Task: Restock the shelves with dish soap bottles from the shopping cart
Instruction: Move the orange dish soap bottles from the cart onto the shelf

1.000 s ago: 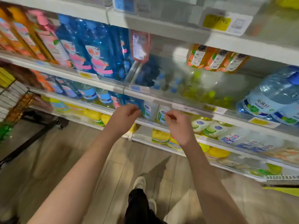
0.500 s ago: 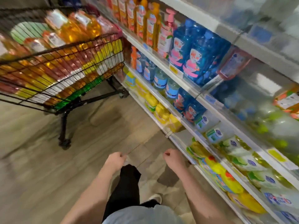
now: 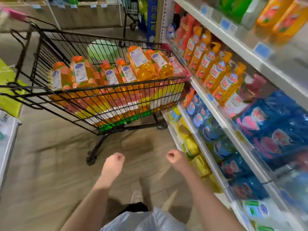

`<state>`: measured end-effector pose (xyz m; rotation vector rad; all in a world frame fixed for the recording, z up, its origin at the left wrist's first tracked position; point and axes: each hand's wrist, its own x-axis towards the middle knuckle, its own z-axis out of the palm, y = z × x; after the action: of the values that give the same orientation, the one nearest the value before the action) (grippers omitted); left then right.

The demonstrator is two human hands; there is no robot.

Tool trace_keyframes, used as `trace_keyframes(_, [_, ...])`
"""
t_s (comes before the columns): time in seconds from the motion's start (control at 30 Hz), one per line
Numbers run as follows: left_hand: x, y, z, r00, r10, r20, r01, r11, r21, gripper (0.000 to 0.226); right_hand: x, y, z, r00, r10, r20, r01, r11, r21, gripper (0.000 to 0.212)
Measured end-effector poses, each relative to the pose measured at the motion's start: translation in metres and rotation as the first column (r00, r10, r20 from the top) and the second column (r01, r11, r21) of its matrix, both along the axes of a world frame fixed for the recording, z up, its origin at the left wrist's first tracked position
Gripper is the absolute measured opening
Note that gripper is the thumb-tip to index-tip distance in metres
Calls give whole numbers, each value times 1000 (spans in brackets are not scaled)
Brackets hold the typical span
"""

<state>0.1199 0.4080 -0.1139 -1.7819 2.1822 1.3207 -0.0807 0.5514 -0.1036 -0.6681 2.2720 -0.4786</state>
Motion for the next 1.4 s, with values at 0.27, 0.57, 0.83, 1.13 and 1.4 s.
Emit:
trace_keyframes(0.27, [-67, -125, 112, 948, 70, -311, -191, 907, -376, 30, -34, -159, 81, 993, 94, -75, -114, 937, -331, 30])
trace_keyframes(0.57, [-145, -247, 127, 992, -19, -126, -49, 854, -517, 35, -120, -312, 115, 953, 14, -301, -175, 840, -515, 29])
trace_keyframes(0.83, [-197, -327, 110, 988, -46, 150, 104, 909, -404, 44, -162, -408, 119, 719, 230, -656, -445, 877, -180, 40])
trace_keyframes(1.13, [-203, -403, 80, 931, -102, 350, 187, 958, -218, 43, -142, -437, 95, 596, 465, -655, -598, 801, 25, 40])
trace_keyframes(1.4, [-229, -452, 76, 1000, 4, -18, -3, 998, 58, 20, -145, -443, 89, 637, 457, -621, -589, 808, -9, 34])
